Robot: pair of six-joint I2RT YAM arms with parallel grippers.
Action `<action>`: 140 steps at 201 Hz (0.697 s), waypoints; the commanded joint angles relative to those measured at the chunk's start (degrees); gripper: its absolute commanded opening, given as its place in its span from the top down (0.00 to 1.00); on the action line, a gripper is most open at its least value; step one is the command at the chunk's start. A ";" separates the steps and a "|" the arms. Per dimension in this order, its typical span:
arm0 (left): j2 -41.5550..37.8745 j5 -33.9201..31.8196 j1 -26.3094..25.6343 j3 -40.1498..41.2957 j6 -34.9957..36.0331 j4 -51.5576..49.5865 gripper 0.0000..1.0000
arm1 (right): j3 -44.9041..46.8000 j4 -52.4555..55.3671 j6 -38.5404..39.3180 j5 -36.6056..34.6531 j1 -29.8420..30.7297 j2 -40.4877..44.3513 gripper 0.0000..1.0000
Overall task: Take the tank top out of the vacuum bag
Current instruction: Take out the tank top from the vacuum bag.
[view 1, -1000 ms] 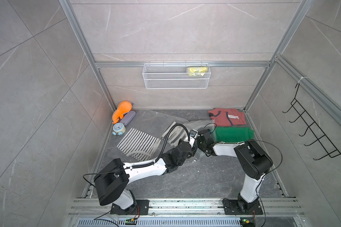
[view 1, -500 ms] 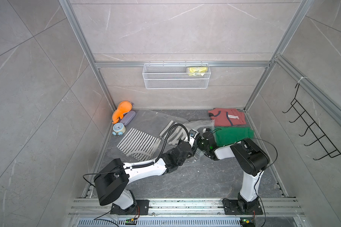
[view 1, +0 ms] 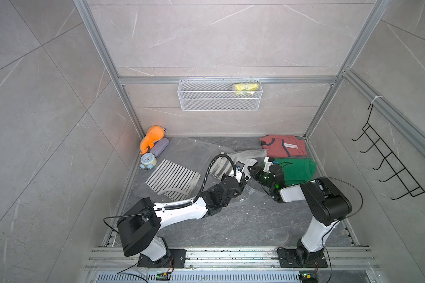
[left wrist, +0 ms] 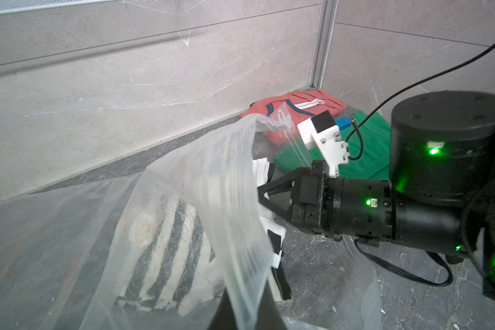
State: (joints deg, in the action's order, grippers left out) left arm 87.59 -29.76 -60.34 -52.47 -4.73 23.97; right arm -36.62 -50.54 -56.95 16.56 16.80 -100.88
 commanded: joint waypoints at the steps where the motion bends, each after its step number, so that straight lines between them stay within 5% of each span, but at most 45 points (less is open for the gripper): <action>1: 0.12 -1.58 0.57 -0.82 0.66 1.19 1.00 | -0.96 11.34 2.52 1.49 -1.56 6.18 1.00; 29: 0.50 -0.92 0.57 -0.98 0.60 1.30 1.00 | -5.56 28.34 6.66 2.68 -3.68 10.43 1.00; 140: 2.01 -1.09 0.61 -1.06 1.04 0.73 1.00 | -11.42 51.72 12.08 4.64 -11.20 19.03 1.00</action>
State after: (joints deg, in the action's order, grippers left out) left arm 88.79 -29.74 -60.34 -52.47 -4.69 23.99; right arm -44.07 -6.42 -48.56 20.27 6.66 -84.42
